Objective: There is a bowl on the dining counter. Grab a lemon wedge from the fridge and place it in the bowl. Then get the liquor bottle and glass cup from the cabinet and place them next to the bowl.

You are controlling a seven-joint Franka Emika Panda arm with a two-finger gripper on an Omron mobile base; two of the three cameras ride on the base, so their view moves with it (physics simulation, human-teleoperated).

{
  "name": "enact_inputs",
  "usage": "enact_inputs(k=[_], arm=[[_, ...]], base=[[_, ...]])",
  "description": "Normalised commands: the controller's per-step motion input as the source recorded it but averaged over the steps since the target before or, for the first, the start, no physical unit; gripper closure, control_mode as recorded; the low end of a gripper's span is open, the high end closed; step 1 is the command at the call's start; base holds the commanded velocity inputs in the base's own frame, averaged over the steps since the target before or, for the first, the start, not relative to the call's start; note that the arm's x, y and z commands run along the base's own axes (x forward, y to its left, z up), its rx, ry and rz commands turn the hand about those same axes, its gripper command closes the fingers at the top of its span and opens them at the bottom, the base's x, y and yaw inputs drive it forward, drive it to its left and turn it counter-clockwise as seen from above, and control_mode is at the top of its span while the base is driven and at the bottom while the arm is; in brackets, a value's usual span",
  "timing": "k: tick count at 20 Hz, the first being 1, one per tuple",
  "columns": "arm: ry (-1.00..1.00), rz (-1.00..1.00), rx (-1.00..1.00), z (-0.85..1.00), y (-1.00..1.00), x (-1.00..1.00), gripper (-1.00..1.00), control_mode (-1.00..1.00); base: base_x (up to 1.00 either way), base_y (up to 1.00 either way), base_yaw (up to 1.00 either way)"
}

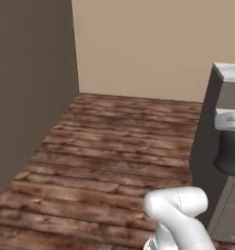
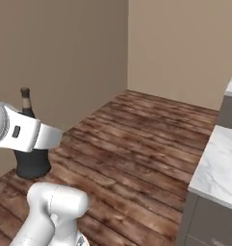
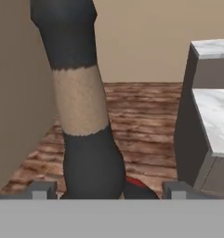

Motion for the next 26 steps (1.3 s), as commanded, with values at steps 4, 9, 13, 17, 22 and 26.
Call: enact_inputs(k=[4, 9, 13, 17, 22, 26], arm=[[0.0, 0.0, 0.0, 0.0, 0.0, 0.0, 1.0, 1.0], [0.0, 0.0, 0.0, 0.0, 0.0, 0.0, 1.0, 1.0], [0.0, 0.0, 0.0, 0.0, 0.0, 0.0, 1.0, 1.0], [0.0, 0.0, 0.0, 0.0, 0.0, 0.0, 1.0, 1.0], [0.0, 0.0, 0.0, 0.0, 0.0, 0.0, 1.0, 1.0], [0.0, 0.0, 0.0, 0.0, 0.0, 0.0, 1.0, 1.0]], base=[[1.0, 0.0, -0.54], [1.0, 0.02, -0.4], [1.0, 0.14, -0.45], [1.0, 0.6, -0.56], [0.92, 0.72, -0.56], [0.91, 0.77, -0.55]])
